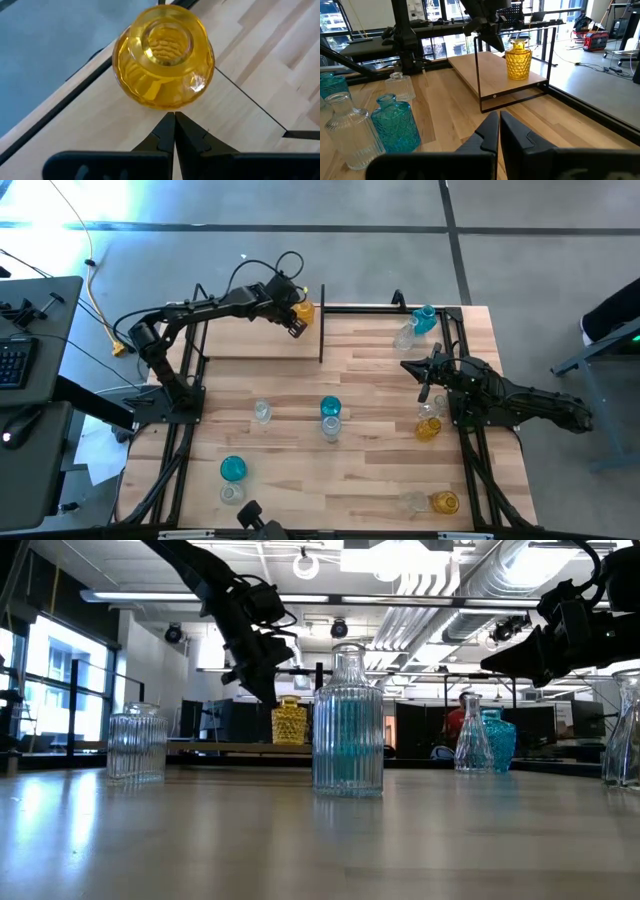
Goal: Sort vases onto shelf
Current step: Put the yellow vase on the shelf
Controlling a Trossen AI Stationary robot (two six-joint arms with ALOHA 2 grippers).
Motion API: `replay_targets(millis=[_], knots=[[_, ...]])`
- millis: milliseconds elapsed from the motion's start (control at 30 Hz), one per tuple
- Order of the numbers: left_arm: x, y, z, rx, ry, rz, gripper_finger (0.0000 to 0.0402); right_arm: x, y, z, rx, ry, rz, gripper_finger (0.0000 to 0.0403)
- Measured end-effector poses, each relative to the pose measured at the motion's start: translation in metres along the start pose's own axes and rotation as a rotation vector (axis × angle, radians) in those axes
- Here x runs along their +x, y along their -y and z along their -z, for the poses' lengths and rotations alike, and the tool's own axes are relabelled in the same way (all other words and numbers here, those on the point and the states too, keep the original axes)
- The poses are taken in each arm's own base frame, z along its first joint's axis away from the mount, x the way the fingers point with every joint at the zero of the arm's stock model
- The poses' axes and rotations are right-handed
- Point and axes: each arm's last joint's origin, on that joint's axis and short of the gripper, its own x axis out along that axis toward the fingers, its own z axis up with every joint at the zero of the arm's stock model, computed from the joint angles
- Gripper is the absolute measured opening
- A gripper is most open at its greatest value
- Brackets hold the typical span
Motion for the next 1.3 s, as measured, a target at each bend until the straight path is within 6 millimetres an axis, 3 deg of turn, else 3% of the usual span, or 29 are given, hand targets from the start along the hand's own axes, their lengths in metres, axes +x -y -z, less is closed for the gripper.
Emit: replay_targets(millis=[167,433,567,1300], knots=[[0.0,0.003,0.001,-0.002,-0.003,0.017,0.0,0.0,0.0,0.0,0.0,0.0,0.001,0.0],[0.012,0.031,0.006,-0.016,0.099,0.14,0.0,0.0,0.0,0.0,0.0,0.0,0.0,0.0],[0.017,0.03,0.008,-0.064,0.184,0.075,0.0,0.0,0.0,0.0,0.0,0.0,0.0,0.0],[0.02,0.023,0.008,-0.088,0.219,-0.034,0.0,0.0,0.0,0.0,0.0,0.0,0.0,0.0]])
